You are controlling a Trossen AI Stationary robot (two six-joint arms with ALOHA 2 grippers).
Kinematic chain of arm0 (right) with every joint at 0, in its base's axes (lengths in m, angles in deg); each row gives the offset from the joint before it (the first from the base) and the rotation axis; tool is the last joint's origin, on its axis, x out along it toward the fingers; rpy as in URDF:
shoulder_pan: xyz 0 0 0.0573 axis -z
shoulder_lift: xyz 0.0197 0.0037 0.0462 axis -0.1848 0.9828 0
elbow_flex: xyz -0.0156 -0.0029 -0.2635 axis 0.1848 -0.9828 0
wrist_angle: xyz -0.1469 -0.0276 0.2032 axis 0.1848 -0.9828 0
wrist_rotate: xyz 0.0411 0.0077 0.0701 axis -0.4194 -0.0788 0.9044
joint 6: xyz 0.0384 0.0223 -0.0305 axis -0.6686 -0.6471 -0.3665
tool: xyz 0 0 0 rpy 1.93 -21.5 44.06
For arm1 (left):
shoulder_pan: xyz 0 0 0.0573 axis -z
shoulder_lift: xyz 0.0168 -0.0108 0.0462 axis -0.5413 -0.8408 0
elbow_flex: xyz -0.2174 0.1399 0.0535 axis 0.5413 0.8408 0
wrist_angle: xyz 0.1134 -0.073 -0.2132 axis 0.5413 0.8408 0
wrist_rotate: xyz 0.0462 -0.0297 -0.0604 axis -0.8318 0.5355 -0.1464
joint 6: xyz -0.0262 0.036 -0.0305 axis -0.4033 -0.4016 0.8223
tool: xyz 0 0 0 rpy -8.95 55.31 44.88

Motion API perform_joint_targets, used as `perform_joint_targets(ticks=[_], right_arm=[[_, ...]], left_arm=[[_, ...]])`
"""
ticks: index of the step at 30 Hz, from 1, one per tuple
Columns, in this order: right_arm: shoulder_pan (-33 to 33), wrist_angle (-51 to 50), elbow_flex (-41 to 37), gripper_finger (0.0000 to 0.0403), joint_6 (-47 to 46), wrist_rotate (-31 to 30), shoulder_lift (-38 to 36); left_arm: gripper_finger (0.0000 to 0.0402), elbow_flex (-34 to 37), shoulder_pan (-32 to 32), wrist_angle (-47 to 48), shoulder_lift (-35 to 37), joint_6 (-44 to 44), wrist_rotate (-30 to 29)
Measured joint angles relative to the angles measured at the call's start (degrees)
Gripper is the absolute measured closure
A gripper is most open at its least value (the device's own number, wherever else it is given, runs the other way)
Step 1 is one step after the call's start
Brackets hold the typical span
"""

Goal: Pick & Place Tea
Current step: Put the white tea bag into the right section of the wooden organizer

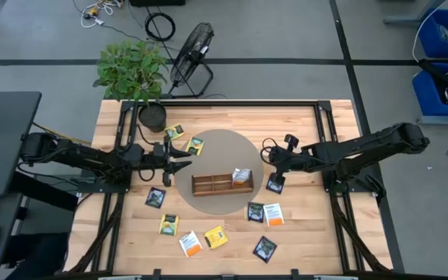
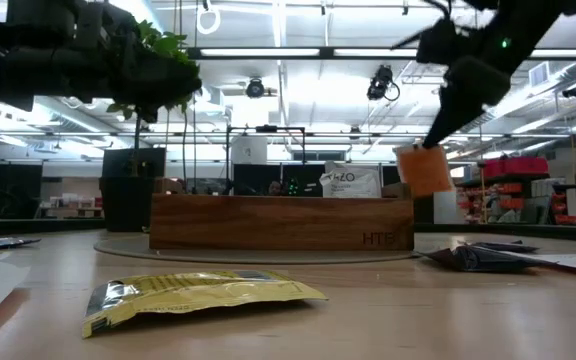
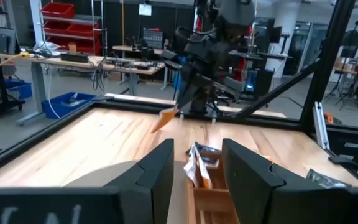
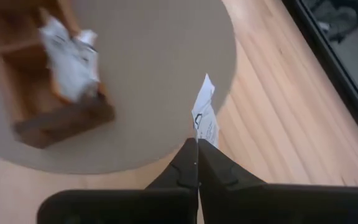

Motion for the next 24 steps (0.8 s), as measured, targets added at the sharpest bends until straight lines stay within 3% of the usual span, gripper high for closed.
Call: perform_joint_targets(ticks=[12,24], right_arm=[[-5.1,-1.7,7.0,0.0403,2.5,-1.8,0.0],[-7.6,10.4,7.6,0.0403,6.3,12.2,0.0]], left_arm=[[0.0262,-0.6,0.0,0.6,-0.1,0.5,0.0],[0.0262,-0.6,0.0,0.8,-0.1,0.5,0.0]])
